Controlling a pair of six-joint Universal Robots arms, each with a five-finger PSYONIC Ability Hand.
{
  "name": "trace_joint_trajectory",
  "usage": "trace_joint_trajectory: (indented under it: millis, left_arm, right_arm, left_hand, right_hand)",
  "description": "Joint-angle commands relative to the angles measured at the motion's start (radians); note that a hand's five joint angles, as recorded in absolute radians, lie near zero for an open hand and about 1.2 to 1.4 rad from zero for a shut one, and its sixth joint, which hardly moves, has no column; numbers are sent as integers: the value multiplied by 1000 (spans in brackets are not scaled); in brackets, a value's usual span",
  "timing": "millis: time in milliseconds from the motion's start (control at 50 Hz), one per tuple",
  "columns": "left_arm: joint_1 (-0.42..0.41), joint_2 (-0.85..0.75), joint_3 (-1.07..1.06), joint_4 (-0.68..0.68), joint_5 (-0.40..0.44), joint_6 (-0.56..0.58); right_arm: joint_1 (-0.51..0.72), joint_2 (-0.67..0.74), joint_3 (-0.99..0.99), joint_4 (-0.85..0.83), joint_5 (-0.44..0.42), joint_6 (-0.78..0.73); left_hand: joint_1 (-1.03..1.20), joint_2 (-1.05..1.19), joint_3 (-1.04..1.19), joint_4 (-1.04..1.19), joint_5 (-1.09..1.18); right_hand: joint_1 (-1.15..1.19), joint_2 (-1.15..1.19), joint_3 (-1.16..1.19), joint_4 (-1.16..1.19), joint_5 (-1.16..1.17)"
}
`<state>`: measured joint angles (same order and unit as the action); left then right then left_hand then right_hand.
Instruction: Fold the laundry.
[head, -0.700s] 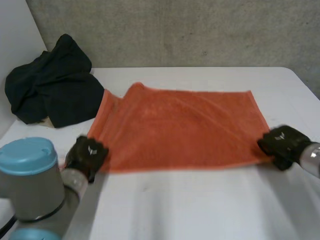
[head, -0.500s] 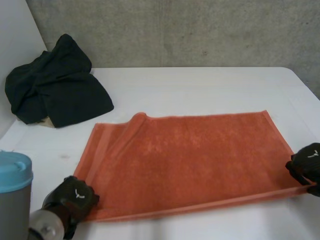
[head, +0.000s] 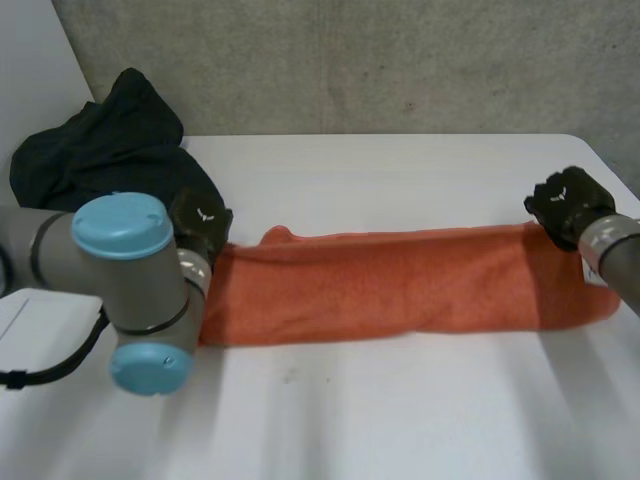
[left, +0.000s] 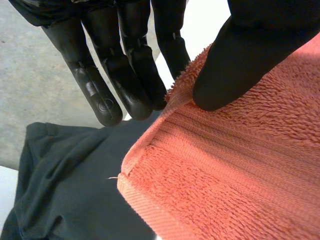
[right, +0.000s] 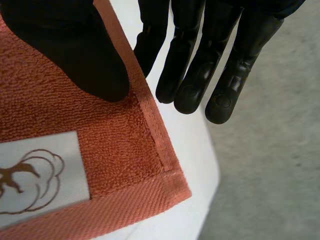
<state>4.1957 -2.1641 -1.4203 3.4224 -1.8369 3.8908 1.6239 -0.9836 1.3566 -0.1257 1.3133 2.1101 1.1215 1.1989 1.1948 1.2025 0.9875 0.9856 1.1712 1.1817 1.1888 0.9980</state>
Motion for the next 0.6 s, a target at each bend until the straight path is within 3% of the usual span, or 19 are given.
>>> trace_joint_trajectory:
  millis: [20, 120, 140, 180, 200, 220, 320, 400, 500, 600]
  left_arm:
    - [3, -163, 185, 34, -8, 9]
    - [4, -229, 244, 90, -2, 7]
    - [3, -241, 250, 124, -2, 9]
    - [3, -243, 244, 162, -2, 9]
    - [1, -238, 233, 194, -7, 10]
    - [0, -237, 230, 201, -10, 9]
    - [-5, -169, 158, 219, -10, -2]
    - [0, -57, 55, 221, -4, -5]
    - [0, 91, -93, 222, 5, -11]
    - [0, 174, -213, 231, 21, -21]
  right_arm:
    - [31, 164, -166, -117, 23, -12]
    - [53, 258, -243, -205, 32, -10]
    - [56, 269, -251, -224, 40, -12]
    - [59, 286, -258, -256, 52, -10]
    - [63, 293, -258, -282, 70, -9]
    - [66, 292, -258, -291, 81, -7]
    - [71, 214, -196, -286, 130, 82]
    - [53, 62, -87, -221, 109, 278]
    - [-21, -127, 33, 19, -24, 425]
    - [-131, -141, 105, 213, -143, 426]
  left_hand:
    - [275, 197, 201, 194, 234]
    - [275, 197, 201, 194, 234]
    - [147, 70, 74, 66, 107]
    - [-318, -396, -392, -399, -359]
    - [-792, -869, -865, -873, -832]
    - [-947, -1024, -1020, -1028, -988]
    - [-946, -1024, -1019, -1027, -987]
    - [-946, -1024, -1019, -1027, -987]
    - [-946, -1024, -1019, -1027, -987]
    - [-947, -1024, -1020, -1028, -988]
  right_hand:
    - [411, 225, 215, 207, 224]
    - [411, 225, 215, 207, 224]
    - [371, 185, 175, 168, 184]
    - [-404, -589, -600, -607, -590]
    - [-811, -997, -1007, -1014, -998]
    - [-811, -997, -1007, -1014, -998]
    - [-811, -997, -1007, -1014, -998]
    - [-811, -997, -1007, -1014, -998]
    - [-811, -997, -1007, -1014, -998]
    - [-810, -996, -1006, -1013, -997]
